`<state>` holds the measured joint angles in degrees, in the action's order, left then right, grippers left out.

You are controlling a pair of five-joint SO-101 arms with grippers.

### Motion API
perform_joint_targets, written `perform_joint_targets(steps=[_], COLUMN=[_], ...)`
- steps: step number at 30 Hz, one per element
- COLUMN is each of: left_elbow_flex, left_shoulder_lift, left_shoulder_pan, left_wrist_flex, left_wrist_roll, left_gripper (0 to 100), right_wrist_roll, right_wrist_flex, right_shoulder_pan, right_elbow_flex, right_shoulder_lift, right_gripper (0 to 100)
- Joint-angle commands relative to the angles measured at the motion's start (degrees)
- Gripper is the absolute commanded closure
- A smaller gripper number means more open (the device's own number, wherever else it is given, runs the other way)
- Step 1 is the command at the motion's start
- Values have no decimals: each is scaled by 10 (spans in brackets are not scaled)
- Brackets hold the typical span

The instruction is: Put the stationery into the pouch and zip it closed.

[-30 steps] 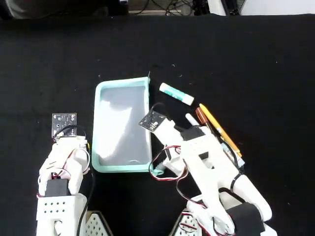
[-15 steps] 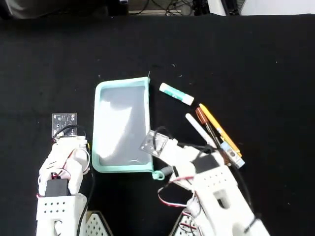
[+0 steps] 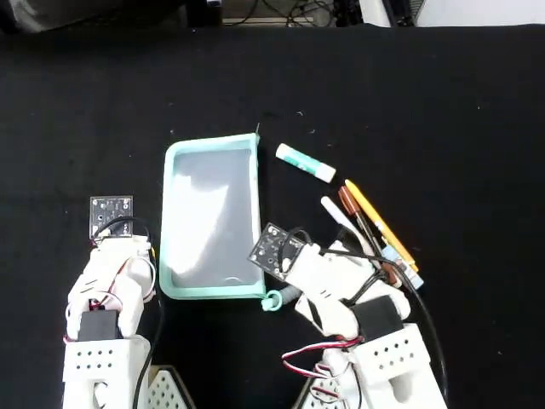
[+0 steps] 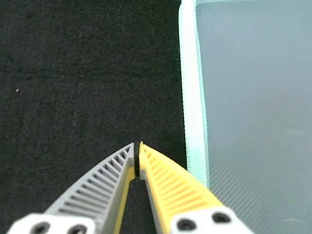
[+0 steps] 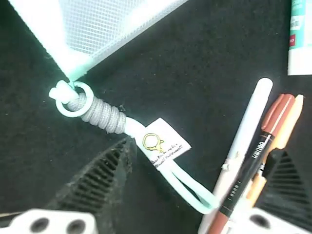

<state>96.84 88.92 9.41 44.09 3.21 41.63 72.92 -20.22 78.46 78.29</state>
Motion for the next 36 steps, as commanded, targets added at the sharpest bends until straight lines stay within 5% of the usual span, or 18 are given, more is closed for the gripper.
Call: perform_joint_targets(steps=[1,15,24,36], left_elbow_flex=[10,10,10,10], left_shoulder_lift=[4,4,4,4], left_shoulder_pan=[-5,-5,-5,-3], left_wrist_flex=[-8,-8,-8,-7], left_wrist_roll=[5,5,5,5], left_gripper=[967,967,967,967], right_wrist_roll=[-6,-4,-4,96], right_wrist_flex=[1,-28,-74,-99], right_shoulder_pan=[-52,-77,-79,-127], right_elbow_flex=[-3,36,-41,-99], right_shoulder_lift=[4,-8,-240,-336], right_gripper=[595,652,652,652])
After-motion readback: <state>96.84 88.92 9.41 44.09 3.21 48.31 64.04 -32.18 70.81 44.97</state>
